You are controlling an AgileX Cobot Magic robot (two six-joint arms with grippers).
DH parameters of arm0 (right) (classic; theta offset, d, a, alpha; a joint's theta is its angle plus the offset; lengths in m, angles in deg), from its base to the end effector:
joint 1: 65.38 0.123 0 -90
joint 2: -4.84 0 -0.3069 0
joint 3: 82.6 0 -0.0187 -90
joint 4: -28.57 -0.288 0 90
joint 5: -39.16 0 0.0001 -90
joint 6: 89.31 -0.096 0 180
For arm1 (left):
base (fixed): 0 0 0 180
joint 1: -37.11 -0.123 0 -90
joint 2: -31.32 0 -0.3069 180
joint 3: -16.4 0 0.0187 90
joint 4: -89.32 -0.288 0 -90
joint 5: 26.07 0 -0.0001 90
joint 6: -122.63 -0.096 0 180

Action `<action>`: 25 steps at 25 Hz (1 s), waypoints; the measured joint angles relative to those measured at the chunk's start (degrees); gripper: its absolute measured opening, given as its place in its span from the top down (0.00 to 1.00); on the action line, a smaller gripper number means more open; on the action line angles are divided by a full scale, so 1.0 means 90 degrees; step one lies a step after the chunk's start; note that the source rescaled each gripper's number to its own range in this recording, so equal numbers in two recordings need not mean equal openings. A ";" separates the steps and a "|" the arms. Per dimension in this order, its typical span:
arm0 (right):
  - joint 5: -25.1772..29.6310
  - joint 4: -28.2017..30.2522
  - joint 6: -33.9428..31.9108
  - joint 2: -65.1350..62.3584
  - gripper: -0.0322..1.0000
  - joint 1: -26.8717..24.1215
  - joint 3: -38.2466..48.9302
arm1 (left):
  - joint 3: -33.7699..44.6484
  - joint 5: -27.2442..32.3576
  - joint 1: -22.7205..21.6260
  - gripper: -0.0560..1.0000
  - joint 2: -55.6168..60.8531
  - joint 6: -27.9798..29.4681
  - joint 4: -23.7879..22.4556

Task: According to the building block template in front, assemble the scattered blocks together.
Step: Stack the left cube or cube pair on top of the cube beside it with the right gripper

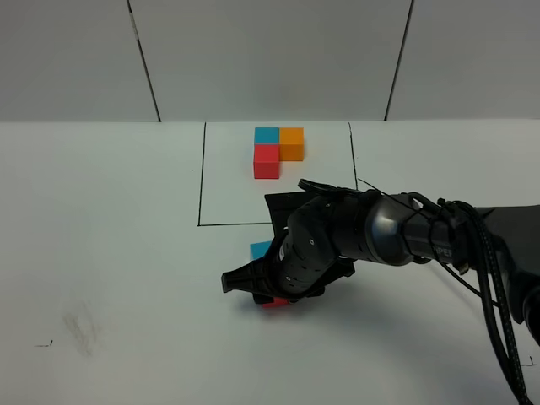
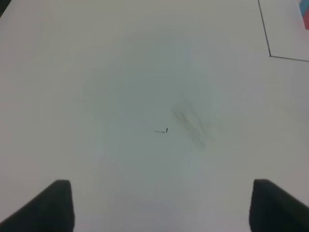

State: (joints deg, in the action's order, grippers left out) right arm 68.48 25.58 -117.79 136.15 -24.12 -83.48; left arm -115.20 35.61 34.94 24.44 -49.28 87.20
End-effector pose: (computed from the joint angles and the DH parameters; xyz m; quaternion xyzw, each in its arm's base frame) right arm 0.3495 0.3099 0.0909 -0.0895 0.9802 0.1141 0.1347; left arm 0.0067 0.0034 0.2956 -0.0772 0.8488 -0.0085 0.5230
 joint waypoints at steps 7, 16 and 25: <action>0.0066 0.0019 0.0005 0.0050 0.78 0.0000 -0.0036 | 0.0000 0.0000 0.0000 0.00 0.0000 0.0000 -0.0269; 0.0248 0.0104 0.0175 0.0061 0.78 0.0005 -0.0070 | 0.0000 0.0000 0.0000 0.00 0.0000 0.0000 -0.0322; 0.0258 0.0090 0.0322 0.0061 0.68 0.0005 -0.0072 | 0.0000 0.0000 0.0000 0.00 0.0000 0.0000 -0.0325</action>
State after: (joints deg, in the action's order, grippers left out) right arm 70.81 26.39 -114.89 136.70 -24.08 -84.13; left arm -115.20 35.61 34.94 24.44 -49.28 84.28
